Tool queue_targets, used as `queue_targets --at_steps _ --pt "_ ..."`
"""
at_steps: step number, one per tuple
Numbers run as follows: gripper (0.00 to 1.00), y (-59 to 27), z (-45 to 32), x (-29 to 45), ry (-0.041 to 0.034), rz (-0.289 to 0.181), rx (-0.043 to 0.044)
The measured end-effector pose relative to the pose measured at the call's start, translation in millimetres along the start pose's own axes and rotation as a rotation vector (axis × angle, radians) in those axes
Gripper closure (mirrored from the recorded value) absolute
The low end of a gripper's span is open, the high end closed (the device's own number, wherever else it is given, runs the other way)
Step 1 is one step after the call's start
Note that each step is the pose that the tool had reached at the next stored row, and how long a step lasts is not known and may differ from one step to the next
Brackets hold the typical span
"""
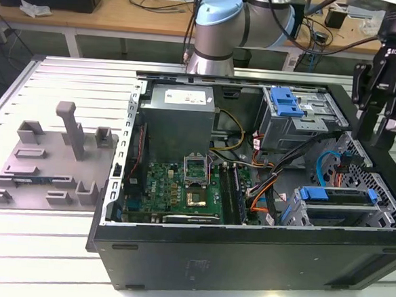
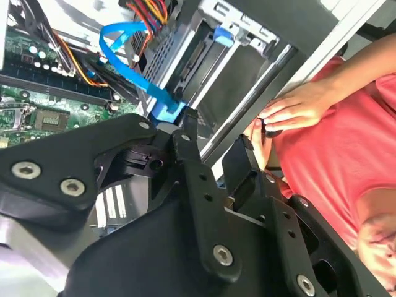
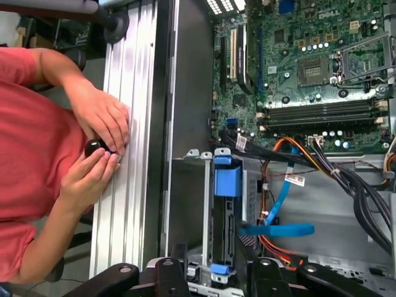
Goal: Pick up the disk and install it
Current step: 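Insert the first disk wire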
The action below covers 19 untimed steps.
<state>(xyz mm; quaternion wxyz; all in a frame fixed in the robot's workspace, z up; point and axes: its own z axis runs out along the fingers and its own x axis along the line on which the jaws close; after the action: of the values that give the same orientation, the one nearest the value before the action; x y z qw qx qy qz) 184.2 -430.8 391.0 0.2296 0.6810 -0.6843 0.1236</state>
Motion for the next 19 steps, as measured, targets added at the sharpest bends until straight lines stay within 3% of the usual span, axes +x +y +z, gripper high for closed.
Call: queue_targets --at_steps 2,3,4,9,17,19 --pt "0.57 -5.5 -1.1 -3.1 0.0067 -0.003 -0.0065" --pt "0.65 -9.5 -2.2 -5.4 0.012 -0.004 -0.0113" --pt "0.65 -12.1 -3.8 -7.8 0.0165 -0.006 -0.0151" --pt "0.65 -15.3 -8.6 -16.6 0.0178 -0.005 -0.0159" --pt "0.65 -38.3 -5.6 -19.5 0.0152 0.009 -0.0249" --pt "0.65 -39.2 -3.8 -20.6 0.011 0.033 -0.0383"
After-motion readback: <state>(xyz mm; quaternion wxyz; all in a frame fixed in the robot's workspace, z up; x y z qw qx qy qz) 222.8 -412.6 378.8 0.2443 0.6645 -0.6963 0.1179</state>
